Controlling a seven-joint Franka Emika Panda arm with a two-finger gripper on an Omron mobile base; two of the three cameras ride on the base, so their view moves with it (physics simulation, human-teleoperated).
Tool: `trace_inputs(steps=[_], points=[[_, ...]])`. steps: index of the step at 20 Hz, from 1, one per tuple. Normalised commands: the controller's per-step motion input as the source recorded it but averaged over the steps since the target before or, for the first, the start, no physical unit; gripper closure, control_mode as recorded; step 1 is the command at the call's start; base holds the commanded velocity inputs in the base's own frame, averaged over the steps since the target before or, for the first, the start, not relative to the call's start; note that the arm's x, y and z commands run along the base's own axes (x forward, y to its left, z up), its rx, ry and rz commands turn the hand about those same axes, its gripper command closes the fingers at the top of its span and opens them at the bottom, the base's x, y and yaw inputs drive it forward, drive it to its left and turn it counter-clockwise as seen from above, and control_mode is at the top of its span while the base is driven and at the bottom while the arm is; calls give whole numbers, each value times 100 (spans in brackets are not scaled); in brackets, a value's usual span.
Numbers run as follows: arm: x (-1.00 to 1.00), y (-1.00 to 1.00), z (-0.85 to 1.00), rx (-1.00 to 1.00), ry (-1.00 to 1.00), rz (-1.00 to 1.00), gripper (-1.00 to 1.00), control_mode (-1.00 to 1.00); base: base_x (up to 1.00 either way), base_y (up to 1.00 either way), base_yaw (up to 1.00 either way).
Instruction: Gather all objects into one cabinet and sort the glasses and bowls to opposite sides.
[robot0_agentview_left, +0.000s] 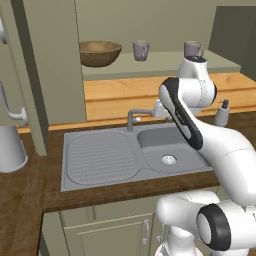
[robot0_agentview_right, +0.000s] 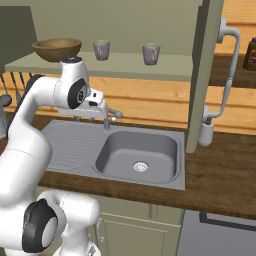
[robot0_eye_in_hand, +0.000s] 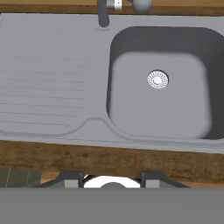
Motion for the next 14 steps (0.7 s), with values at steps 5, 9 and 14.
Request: trace_inputs(steps=[5,9,14], points=[[-59,-3,0,0,1,-3,-100,-100,0,0,0],[-100,-43,6,0,0,-10,-100,-100,0,0,0],[-77,-19,42,0,0,-11,-100,-100,0,0,0]])
